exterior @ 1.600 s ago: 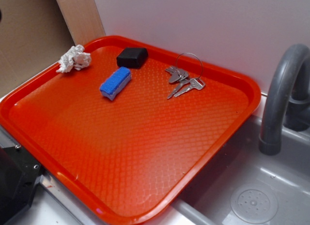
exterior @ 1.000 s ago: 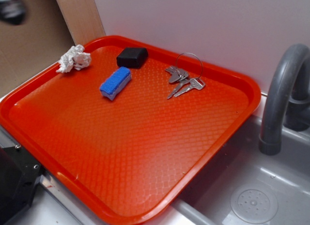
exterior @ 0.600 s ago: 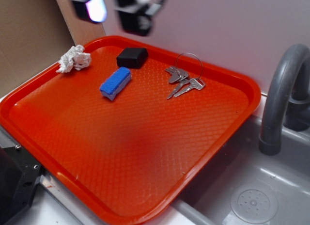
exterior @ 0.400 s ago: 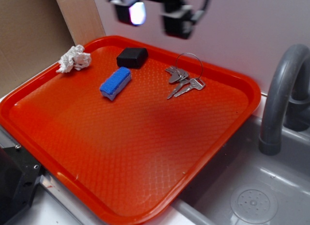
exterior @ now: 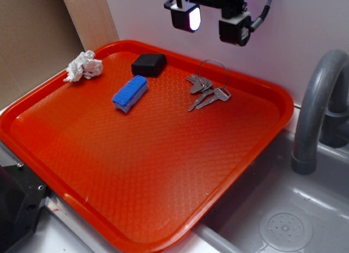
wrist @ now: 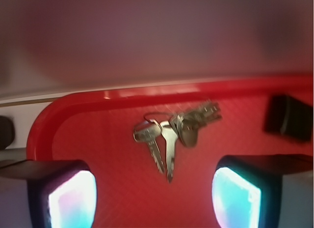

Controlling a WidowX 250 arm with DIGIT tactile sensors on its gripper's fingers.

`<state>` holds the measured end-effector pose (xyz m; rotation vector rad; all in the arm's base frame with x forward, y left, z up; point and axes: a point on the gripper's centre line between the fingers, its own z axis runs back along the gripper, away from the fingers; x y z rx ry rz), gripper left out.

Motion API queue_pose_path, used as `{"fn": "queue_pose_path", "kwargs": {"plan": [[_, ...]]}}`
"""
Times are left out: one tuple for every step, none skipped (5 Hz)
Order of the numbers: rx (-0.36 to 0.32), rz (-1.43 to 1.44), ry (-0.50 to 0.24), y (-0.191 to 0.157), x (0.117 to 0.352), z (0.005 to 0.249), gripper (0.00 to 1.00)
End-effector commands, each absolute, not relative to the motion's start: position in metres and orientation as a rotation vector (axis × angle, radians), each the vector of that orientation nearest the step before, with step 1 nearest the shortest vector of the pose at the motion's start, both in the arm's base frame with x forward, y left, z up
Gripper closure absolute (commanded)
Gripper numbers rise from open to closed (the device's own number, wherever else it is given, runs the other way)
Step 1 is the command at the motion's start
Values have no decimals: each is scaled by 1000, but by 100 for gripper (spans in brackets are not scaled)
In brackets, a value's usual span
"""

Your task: Grab the silver keys.

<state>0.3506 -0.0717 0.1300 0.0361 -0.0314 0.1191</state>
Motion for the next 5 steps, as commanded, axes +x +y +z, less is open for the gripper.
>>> {"fn": "queue_pose_path", "kwargs": {"plan": [[-96, 82, -171, -41, 332, 176, 0], [-92, 60, -180, -47, 320, 176, 0], [-62, 48, -175, -51, 322, 168, 0], [-48, 1, -190, -52, 327, 166, 0], [-116, -245, -202, -45, 334, 164, 0]]}}
